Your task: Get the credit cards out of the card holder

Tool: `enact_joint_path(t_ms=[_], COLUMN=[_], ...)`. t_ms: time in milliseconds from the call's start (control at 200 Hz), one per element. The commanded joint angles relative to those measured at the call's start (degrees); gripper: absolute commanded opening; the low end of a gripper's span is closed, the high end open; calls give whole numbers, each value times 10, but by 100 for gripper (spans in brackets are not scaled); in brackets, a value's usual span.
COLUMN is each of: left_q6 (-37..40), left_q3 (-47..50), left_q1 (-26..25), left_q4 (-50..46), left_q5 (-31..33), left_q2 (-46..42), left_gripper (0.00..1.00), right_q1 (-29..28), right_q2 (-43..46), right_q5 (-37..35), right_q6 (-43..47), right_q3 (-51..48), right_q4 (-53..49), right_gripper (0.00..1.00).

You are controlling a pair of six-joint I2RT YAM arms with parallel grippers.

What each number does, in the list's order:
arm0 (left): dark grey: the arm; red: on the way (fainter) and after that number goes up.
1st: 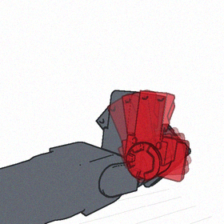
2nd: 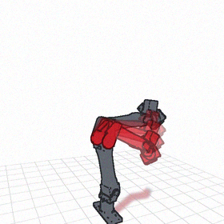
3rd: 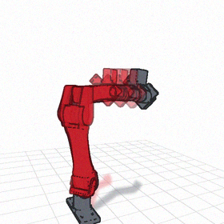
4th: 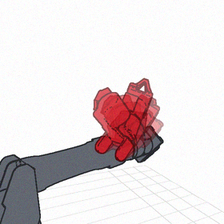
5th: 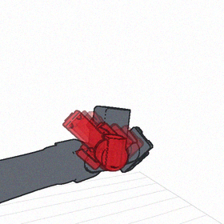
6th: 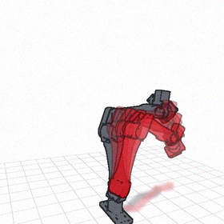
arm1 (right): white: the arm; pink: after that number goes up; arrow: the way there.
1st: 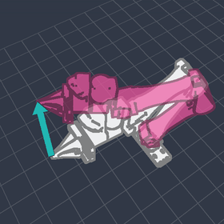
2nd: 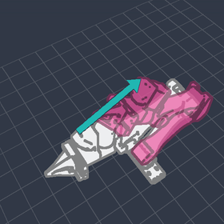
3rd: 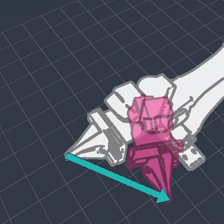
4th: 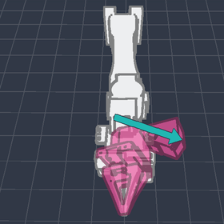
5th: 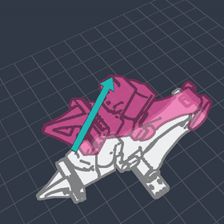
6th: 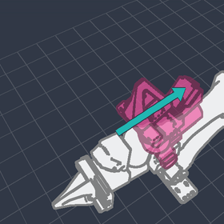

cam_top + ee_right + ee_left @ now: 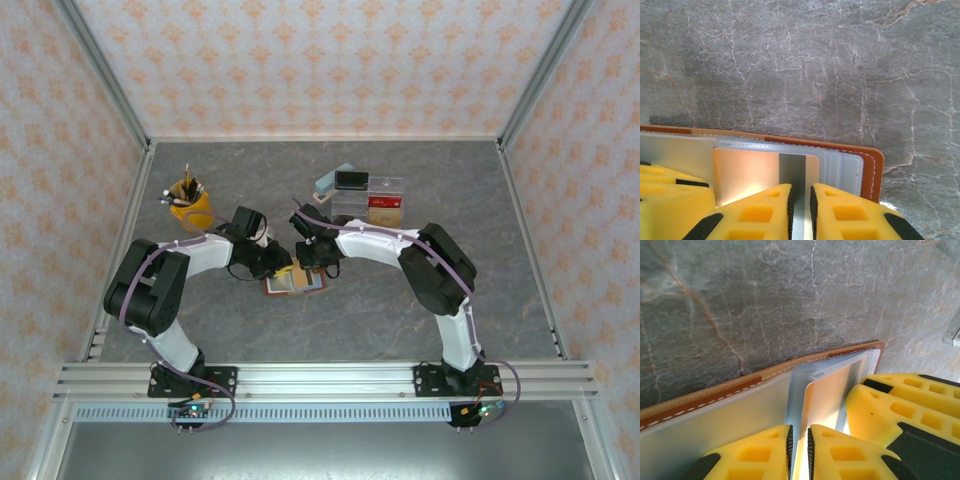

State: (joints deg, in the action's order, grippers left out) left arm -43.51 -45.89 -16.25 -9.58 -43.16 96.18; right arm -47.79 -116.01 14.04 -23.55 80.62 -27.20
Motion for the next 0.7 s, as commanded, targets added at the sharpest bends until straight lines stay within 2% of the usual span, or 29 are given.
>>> enact_joint_path(t_ms=[0,325,696], left_q6=[0,-4,20], left_q3=[22,57,77], left_q1=[13,24,43], left_q4=[37,111,111], left_q5=[-14,-56,-45], left_q2=[7,12,-28], left_gripper=[19,17,18], right_q1=[2,2,2], right_q2=[-23,-30,-33], right_q5=[1,2,3], right_q6=[1,1,0], right_q3=[7,8,11], right_q4=[-28,-32,-35], right_gripper=[19,18,18])
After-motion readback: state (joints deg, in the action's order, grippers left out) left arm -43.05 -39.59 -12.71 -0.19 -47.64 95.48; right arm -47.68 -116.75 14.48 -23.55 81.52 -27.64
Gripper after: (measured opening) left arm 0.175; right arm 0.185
